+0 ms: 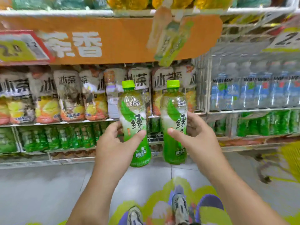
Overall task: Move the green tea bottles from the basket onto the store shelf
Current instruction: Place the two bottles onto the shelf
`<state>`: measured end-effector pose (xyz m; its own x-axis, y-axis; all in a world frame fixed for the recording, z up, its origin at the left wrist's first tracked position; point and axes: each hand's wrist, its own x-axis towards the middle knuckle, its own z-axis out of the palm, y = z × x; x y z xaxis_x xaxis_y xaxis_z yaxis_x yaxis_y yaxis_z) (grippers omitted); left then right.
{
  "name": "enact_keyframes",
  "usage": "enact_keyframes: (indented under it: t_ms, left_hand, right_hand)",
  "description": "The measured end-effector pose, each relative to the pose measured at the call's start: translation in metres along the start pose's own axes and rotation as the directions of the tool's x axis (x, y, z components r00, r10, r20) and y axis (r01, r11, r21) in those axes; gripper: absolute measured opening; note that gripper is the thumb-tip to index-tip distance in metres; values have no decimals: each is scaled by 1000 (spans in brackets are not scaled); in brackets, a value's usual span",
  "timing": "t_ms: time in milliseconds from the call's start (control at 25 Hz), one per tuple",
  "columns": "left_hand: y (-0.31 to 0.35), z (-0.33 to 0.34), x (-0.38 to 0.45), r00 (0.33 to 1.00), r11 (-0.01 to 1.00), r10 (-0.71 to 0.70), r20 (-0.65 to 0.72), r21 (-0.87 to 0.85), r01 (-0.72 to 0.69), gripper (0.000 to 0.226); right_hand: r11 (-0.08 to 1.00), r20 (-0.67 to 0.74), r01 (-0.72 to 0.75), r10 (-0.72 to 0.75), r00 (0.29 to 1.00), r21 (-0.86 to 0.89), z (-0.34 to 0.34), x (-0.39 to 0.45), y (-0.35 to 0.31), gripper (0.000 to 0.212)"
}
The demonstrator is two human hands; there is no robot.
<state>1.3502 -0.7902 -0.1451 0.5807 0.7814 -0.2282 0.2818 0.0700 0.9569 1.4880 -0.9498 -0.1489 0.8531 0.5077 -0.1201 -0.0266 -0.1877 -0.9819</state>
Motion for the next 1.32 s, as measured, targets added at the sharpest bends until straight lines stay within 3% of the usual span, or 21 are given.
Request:
enact_keyframes:
  t_ms: [360, 560, 680, 1080, 1200, 1320]
  left_hand:
    - [-127, 21, 34, 988, 987, -98, 121, -112, 112, 37]
    - [-188, 46, 50, 982, 973, -172, 81, -143, 182, 52]
    - [-217, 62, 68, 980, 972, -188, 60, -132, 194, 45]
    - [-276, 122, 151, 994, 991, -98, -51, 89, 103, 42]
    - [-291, 131, 168, 993, 978, -78, -92, 185, 94, 37]
    - [-302, 141, 184, 991, 979, -83, -105, 179, 101, 33]
  right_hand:
    - [993, 22, -98, 97, 995, 64, 29, -1, 108, 52]
    - [978, 45, -189, 186, 982, 89, 30, 15, 181, 55]
    - [973, 34, -213, 211, 977, 91, 29, 31, 222, 52]
    - [971, 4, -228, 228, 974, 66, 32, 104, 316, 52]
    - [980, -14, -195, 196, 981, 33, 32, 128, 330, 43]
    - [982, -49, -187, 187, 981, 4, 35, 154, 338, 43]
